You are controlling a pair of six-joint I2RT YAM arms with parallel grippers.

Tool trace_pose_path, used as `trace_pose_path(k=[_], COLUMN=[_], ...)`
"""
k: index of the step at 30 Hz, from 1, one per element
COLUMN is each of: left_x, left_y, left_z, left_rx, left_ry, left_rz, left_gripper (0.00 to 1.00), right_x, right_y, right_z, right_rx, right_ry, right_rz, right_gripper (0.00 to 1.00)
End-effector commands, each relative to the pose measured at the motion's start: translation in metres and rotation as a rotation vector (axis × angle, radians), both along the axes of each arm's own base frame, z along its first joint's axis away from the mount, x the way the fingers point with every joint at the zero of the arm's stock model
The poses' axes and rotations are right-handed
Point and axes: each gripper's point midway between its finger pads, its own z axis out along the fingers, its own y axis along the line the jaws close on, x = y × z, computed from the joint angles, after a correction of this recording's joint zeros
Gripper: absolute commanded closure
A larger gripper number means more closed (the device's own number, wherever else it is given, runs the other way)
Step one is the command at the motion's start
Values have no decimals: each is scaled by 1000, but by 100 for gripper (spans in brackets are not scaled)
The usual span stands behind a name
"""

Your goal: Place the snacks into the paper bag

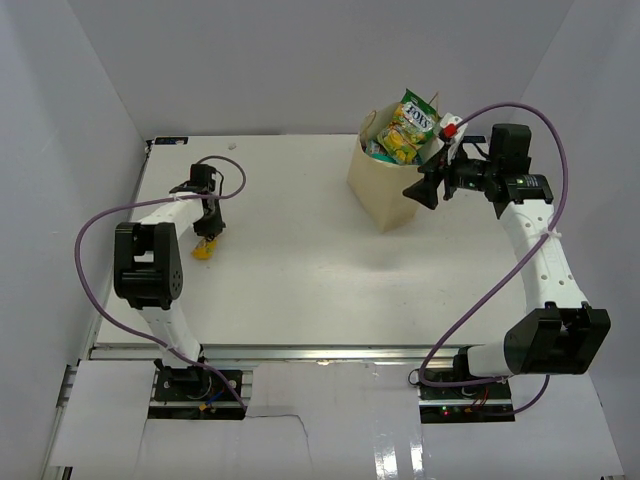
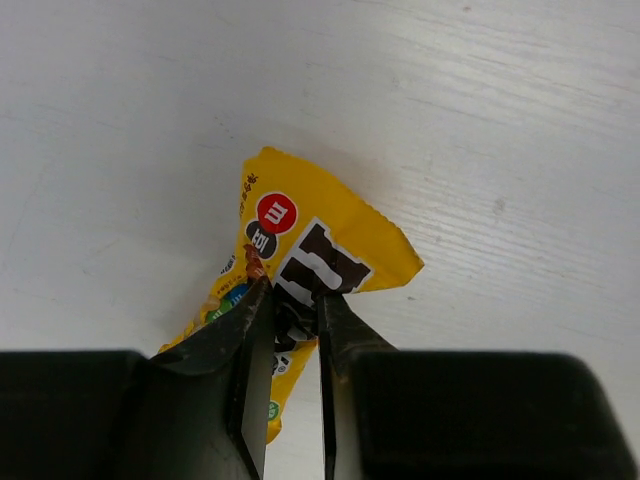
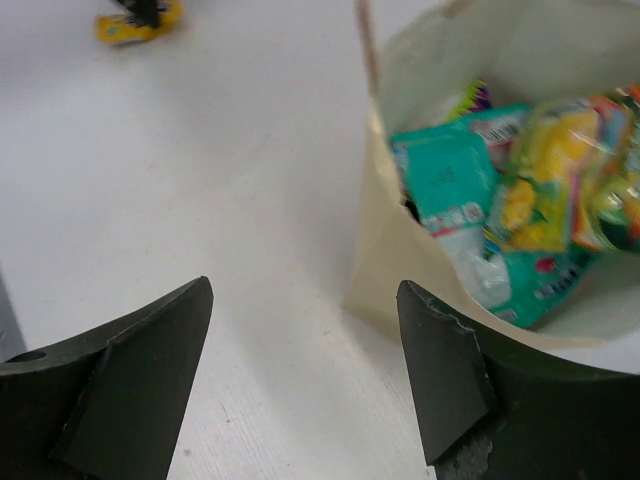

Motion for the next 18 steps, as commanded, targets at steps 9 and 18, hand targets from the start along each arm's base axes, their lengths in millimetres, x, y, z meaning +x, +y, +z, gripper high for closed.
trace_pose_path(k=[9, 18], left_x=[-16, -81], left_y=[-168, -254], left_z=[170, 215], left_rx=[-867, -1225], left_ry=[-448, -472], left_rz=[-488, -708], left_gripper=[94, 95], right_x=[-133, -93], right_y=[99, 188], right_z=[-18, -2], right_rx=[-25, 256], right_ry=[-182, 183], right_rz=[733, 376], right_gripper=[13, 2])
